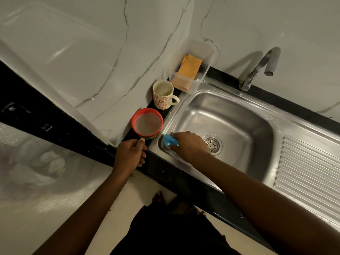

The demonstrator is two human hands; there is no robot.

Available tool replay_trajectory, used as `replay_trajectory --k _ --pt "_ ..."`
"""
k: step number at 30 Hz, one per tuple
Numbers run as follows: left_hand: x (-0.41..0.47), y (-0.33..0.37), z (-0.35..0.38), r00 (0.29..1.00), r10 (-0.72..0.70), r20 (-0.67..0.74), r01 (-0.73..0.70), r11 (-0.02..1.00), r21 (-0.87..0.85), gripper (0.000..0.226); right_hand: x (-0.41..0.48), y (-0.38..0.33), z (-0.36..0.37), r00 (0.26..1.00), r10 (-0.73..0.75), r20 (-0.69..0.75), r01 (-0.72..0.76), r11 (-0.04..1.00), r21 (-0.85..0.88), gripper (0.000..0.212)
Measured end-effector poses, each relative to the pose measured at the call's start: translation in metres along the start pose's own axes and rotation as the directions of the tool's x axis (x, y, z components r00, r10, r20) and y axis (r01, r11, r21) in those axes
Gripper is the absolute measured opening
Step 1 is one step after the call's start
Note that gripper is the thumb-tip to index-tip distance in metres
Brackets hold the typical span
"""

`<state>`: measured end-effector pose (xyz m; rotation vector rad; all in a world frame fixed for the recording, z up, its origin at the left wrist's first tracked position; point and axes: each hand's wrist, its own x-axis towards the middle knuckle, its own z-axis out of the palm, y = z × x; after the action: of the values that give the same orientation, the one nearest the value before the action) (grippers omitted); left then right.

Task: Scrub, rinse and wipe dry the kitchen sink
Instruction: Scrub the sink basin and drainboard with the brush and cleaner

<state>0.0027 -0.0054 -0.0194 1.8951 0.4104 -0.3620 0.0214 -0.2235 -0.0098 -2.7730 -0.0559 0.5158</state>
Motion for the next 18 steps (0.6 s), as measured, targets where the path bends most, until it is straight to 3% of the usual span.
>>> replay_trajectory --k 2,7,10,14,18 --pt "-0.001 -0.001 0.001 1.0 -0.004 0.004 0.004 1.0 0.004 0.036 0.003 -0.014 0.005 0.998 -0.052 -0.016 0.052 0.998 -0.026 0.051" --pt "0.0 0.001 -0.001 1.0 -0.009 0.006 0.009 1.0 -0.006 0.036 -0.006 0.014 -0.002 0.99 -0.083 0.117 0.095 0.99 -0.105 0.05" --pt "-0.001 0.0 -0.004 1.0 0.0 0.006 0.0 1.0 -0.01 0.036 -0.002 0.015 -0.005 0.992 -0.082 0.094 0.094 0.987 -0.129 0.054" --pt "-0.001 -0.001 -0.002 1.0 0.001 0.005 -0.001 1.0 0.001 0.036 0.012 -0.01 0.003 0.992 -0.12 0.034 0.122 0.991 -0.063 0.049" --pt "0.001 -0.001 -0.003 1.0 0.015 0.019 -0.015 1.0 0.0 0.035 -0.001 0.014 0.001 0.988 -0.113 0.106 0.119 0.992 -0.051 0.053"
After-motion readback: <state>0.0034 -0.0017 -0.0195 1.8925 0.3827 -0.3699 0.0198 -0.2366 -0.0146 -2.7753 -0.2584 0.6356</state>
